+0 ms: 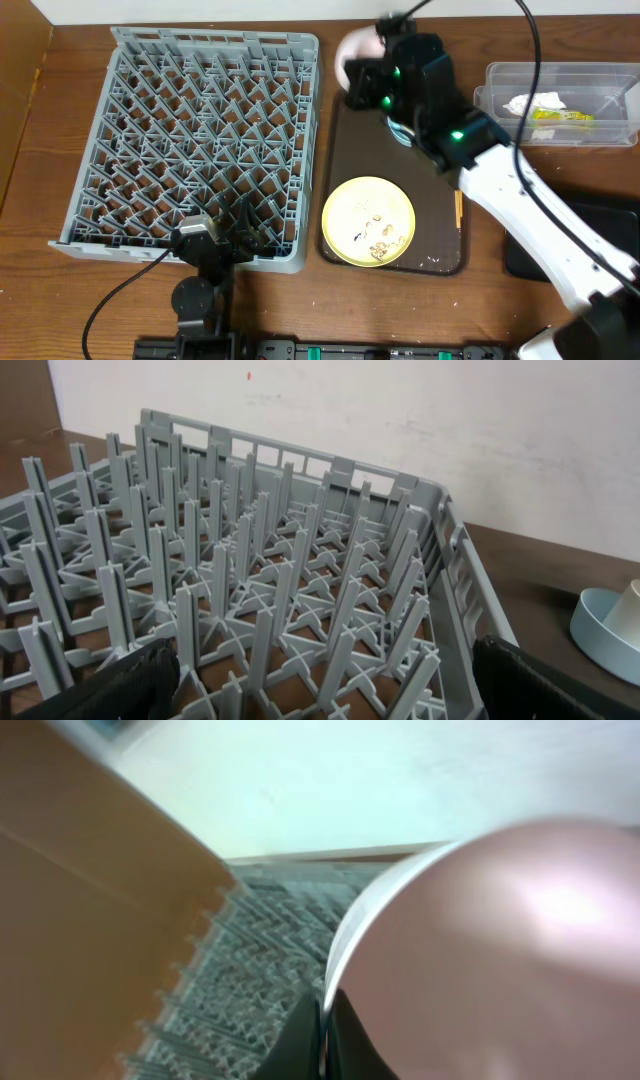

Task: Sort waste into correct bins and load items into the dishwasher
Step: 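Lift the pink bowl and place it upside down in the dish rack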

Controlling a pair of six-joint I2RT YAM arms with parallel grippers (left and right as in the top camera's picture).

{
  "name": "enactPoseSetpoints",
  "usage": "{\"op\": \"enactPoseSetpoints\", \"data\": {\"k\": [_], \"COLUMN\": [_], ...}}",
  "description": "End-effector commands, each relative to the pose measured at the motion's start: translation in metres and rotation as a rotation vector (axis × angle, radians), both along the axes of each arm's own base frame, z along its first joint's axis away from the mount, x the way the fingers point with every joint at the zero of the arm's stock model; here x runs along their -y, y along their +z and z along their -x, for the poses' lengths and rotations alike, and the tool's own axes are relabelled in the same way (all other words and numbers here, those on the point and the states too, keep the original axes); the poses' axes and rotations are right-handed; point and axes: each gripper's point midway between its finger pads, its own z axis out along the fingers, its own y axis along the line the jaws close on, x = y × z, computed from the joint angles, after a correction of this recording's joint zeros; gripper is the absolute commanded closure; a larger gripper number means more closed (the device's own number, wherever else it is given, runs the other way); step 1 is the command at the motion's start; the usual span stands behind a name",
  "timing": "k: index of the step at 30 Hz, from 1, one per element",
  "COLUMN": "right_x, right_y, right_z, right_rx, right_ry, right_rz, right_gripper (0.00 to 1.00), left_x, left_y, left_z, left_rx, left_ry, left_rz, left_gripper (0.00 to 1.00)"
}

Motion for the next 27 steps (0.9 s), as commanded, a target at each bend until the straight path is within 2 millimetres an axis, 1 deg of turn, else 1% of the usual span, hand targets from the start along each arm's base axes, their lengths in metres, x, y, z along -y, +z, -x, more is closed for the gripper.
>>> {"op": "enactPoseSetpoints", "data": {"k": [1,2,4,6,8,10,12,14,16,19,21,24,26,27], "right_x": [-0.053,-0.065,-0.092,-0.118,-0.139,-0.155,-0.162,-0.169,-0.176,-0.181,-0.184,-0.187,-0.188,-0.188], "right_y": [-0.033,-0.040,-0.059,-0.071,-0.071,-0.064,-0.060,-0.068,-0.074,-0.077,-0.090,-0.115,-0.117,-0.115], "right_z": [-0.002,-0.004,-0.006,0.000,0.009,0.021,0.028,0.033,0.039,0.044,0.045,0.046,0.045,0.045], "right_rx": [-0.087,-0.084,-0.102,-0.110,-0.094,-0.053,-0.027,-0.081,-0.100,-0.074,-0.113,-0.172,-0.152,-0.142], "right_ry": [0.088,0.097,0.124,0.195,0.285,0.368,0.407,0.406,0.404,0.419,0.409,0.369,0.372,0.376], "right_rz": [-0.138,-0.167,-0.239,-0.321,-0.413,-0.517,-0.577,-0.604,-0.592,-0.558,-0.520,-0.455,-0.443,-0.452], "right_gripper": [0.99,0.99,0.99,0.99,0.99,0.99,0.99,0.99,0.99,0.99,0.99,0.99,0.99,0.99], "left_x": [0.003,0.003,0.003,0.003,0.003,0.003,0.003,0.003,0.003,0.003,0.003,0.003,0.003,0.003], "left_y": [-0.015,-0.015,-0.015,-0.015,-0.015,-0.015,-0.015,-0.015,-0.015,-0.015,-0.015,-0.015,-0.015,-0.015], "left_z": [0.001,0.001,0.001,0.001,0.001,0.001,0.001,0.001,0.001,0.001,0.001,0.001,0.001,0.001], "left_rx": [-0.046,-0.046,-0.046,-0.046,-0.045,-0.046,-0.045,-0.046,-0.045,-0.046,-0.046,-0.046,-0.046,-0.046], "left_ry": [-0.015,-0.015,-0.015,-0.015,-0.015,-0.015,-0.015,-0.015,-0.015,-0.015,-0.015,-0.015,-0.015,-0.015], "left_rz": [-0.009,-0.009,-0.009,-0.009,-0.009,-0.009,-0.009,-0.009,-0.009,-0.009,-0.009,-0.009,-0.009,-0.009], "left_gripper": [0.05,0.05,0.05,0.05,0.05,0.05,0.05,0.05,0.05,0.05,0.05,0.05,0.05,0.05]}}
